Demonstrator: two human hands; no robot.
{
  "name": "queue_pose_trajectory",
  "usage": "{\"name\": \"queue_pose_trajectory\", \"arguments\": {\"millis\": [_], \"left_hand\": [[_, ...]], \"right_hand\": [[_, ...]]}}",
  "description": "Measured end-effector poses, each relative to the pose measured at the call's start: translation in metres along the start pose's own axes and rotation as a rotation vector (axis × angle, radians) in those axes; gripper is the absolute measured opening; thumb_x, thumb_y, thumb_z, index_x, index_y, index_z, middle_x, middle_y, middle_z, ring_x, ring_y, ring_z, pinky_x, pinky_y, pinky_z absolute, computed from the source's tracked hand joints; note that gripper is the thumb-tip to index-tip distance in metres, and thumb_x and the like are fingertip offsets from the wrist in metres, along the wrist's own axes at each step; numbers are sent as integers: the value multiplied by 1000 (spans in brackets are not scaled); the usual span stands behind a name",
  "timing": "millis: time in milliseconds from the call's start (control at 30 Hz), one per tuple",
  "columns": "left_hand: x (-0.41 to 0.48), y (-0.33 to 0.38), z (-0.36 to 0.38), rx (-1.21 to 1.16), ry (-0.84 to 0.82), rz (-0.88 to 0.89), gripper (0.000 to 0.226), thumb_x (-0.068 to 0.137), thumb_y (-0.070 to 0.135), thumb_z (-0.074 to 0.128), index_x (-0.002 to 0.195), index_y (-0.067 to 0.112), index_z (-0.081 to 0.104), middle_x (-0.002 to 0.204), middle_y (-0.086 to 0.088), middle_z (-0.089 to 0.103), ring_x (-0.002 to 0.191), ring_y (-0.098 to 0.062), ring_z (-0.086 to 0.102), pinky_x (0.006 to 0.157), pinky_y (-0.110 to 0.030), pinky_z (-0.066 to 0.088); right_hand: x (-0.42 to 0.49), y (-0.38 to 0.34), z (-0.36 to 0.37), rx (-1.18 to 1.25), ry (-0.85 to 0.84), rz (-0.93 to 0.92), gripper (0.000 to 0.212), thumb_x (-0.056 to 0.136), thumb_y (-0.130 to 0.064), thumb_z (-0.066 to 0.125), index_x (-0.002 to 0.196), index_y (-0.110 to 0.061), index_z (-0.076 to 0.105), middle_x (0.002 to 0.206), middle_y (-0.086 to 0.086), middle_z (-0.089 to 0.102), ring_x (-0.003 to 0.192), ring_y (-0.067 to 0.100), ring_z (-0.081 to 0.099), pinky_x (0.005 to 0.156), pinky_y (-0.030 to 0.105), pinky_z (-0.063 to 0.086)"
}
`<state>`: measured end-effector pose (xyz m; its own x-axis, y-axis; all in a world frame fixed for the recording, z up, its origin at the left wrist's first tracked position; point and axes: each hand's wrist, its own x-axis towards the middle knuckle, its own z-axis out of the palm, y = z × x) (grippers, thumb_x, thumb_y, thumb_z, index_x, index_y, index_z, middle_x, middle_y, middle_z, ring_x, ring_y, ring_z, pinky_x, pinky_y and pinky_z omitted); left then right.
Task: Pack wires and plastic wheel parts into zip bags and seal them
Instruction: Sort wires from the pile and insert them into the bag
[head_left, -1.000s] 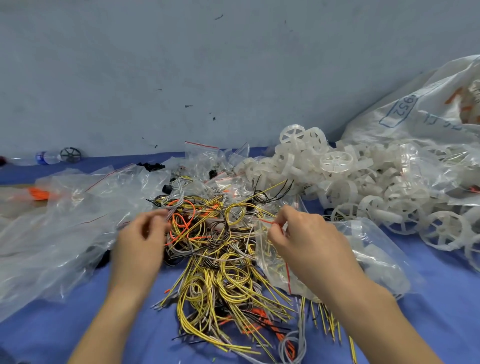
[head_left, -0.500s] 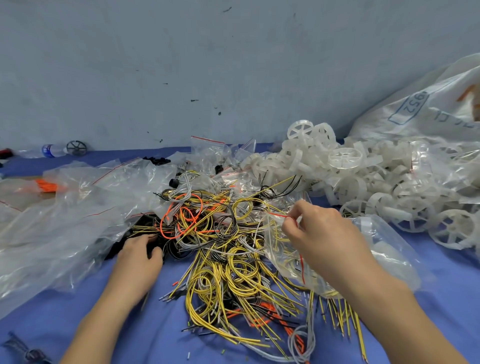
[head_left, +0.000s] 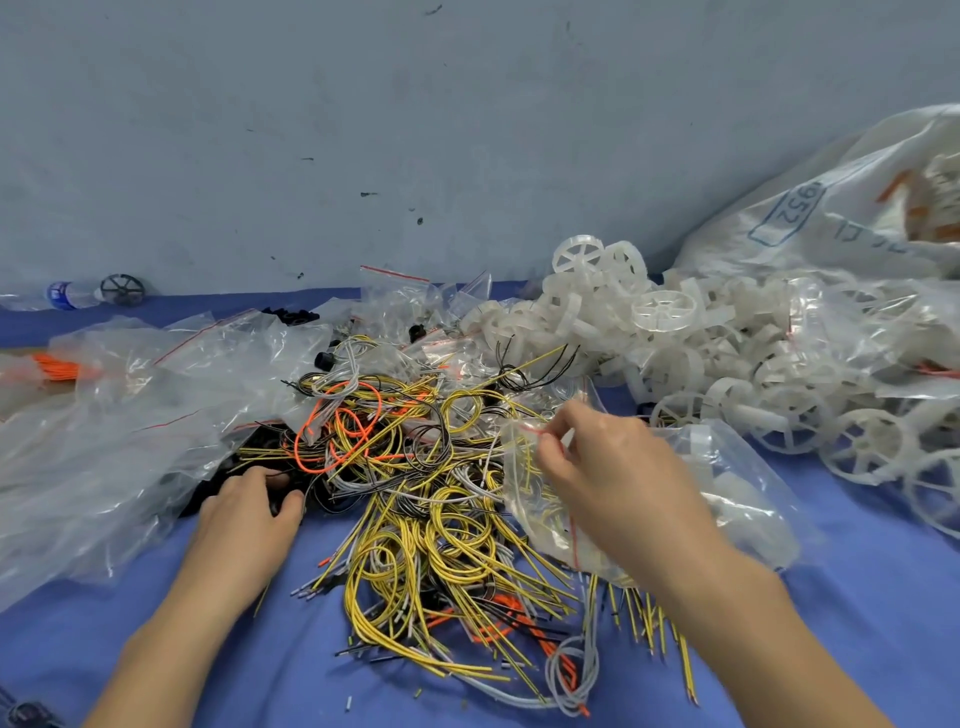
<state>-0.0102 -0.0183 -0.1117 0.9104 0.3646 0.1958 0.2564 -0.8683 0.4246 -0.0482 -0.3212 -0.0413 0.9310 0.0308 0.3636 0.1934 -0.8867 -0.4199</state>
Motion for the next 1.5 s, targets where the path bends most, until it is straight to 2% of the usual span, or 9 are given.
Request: {"name": "queue_pose_trajectory", "arguments": {"millis": [133, 333, 567, 667, 867, 967, 1033, 1267, 1500], "left_hand": [[2, 0, 2, 46, 24, -5, 33, 90, 27, 61, 112, 3, 60, 106, -22, 62, 97, -42, 55, 84, -45, 46], [3, -2, 4, 59, 31, 9, 31, 90, 27, 61, 110, 3, 60, 107, -24, 63, 100, -43, 56, 85, -47, 47], [1, 1, 3, -22, 101, 45, 19, 92, 23, 59, 98, 6, 59, 96, -21, 61, 91, -41, 57, 70, -43, 40], [1, 2, 3, -37, 101, 57, 16, 92, 22, 58, 98, 7, 58, 96, -19, 62, 91, -40, 57, 71, -43, 42], [2, 0, 4, -42, 70, 25, 38, 92, 21, 60, 126, 6, 54, 114, -24, 61, 102, -42, 58, 83, -49, 46], [3, -1, 5, -14, 49, -8, 39, 92, 20, 59, 125, -1, 56, 107, -30, 60, 99, -45, 57, 81, -47, 44], [3, -3, 5, 4, 32, -16, 32, 92, 20, 59, 115, -3, 62, 99, -30, 61, 94, -46, 57, 76, -46, 42], [4, -3, 3, -74, -3, -17, 29, 91, 14, 62, 118, 2, 66, 114, -23, 67, 107, -41, 60, 88, -45, 44], [9, -9, 2, -225, 53, -59, 13, 87, 6, 64, 98, 12, 68, 102, -14, 71, 97, -35, 63, 84, -42, 45]], "right_hand": [[-11, -10, 19, -81, -47, -72, 21, 100, -39, 37, 95, -25, 51, 88, -5, 63, 80, 25, 59, 60, 35, 41], [-11, -8, 20, -72, -44, -81, 18, 100, -36, 38, 98, -23, 50, 95, -3, 64, 84, 27, 60, 59, 35, 33], [-15, -10, 27, -88, -125, -90, 16, 101, -31, 39, 104, -20, 50, 97, 1, 64, 84, 32, 60, 61, 36, 31], [-17, -9, 29, -96, -149, -98, 16, 101, -29, 38, 105, -19, 50, 101, 3, 64, 87, 33, 62, 61, 36, 29], [-18, -9, 34, -109, -169, -120, 20, 102, -31, 38, 112, -18, 50, 105, 5, 64, 90, 34, 63, 63, 35, 31], [-19, -9, 34, -111, -173, -118, 21, 101, -31, 39, 113, -18, 50, 107, 5, 64, 92, 35, 63, 64, 36, 31], [-19, -8, 34, -111, -176, -119, 21, 101, -30, 39, 113, -18, 51, 106, 5, 65, 92, 35, 63, 64, 36, 31], [-17, -8, 30, -68, -164, -104, 17, 100, -30, 39, 107, -20, 51, 100, 2, 65, 87, 32, 62, 62, 36, 34], [-6, 3, 7, 90, 33, -38, 18, 97, -40, 43, 94, -28, 57, 77, -5, 64, 70, 20, 59, 60, 33, 46]]}}
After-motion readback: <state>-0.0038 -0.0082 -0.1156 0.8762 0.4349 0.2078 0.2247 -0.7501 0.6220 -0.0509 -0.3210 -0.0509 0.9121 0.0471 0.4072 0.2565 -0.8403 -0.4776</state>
